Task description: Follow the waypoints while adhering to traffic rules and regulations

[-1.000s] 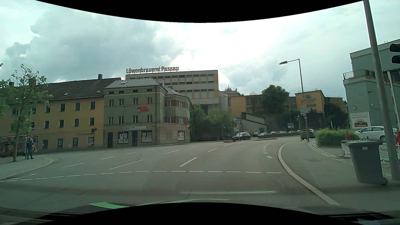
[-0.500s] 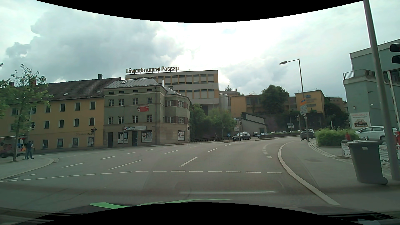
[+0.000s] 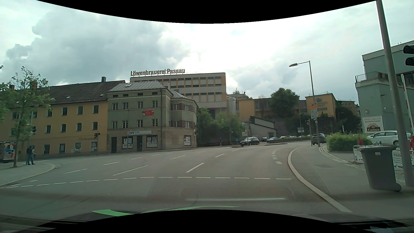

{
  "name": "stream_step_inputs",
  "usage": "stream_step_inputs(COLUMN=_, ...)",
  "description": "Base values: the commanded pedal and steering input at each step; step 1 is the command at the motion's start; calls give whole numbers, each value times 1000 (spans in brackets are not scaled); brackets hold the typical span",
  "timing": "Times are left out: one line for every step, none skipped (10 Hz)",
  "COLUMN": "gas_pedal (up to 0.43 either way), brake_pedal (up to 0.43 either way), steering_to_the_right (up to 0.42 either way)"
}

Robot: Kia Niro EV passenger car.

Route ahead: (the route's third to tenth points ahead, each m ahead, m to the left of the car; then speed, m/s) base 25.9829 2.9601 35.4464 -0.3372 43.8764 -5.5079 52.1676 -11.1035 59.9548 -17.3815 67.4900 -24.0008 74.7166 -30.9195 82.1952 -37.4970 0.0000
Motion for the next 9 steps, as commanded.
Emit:
stream_step_inputs(gas_pedal=0, brake_pedal=354, steering_to_the_right=31)
stream_step_inputs(gas_pedal=0, brake_pedal=354, steering_to_the_right=31)
stream_step_inputs(gas_pedal=0, brake_pedal=354, steering_to_the_right=31)
stream_step_inputs(gas_pedal=0, brake_pedal=354, steering_to_the_right=31)
stream_step_inputs(gas_pedal=0, brake_pedal=354, steering_to_the_right=31)
stream_step_inputs(gas_pedal=0, brake_pedal=354, steering_to_the_right=31)
stream_step_inputs(gas_pedal=0, brake_pedal=354, steering_to_the_right=31)
stream_step_inputs(gas_pedal=0, brake_pedal=354, steering_to_the_right=31)
stream_step_inputs(gas_pedal=0, brake_pedal=354, steering_to_the_right=31)
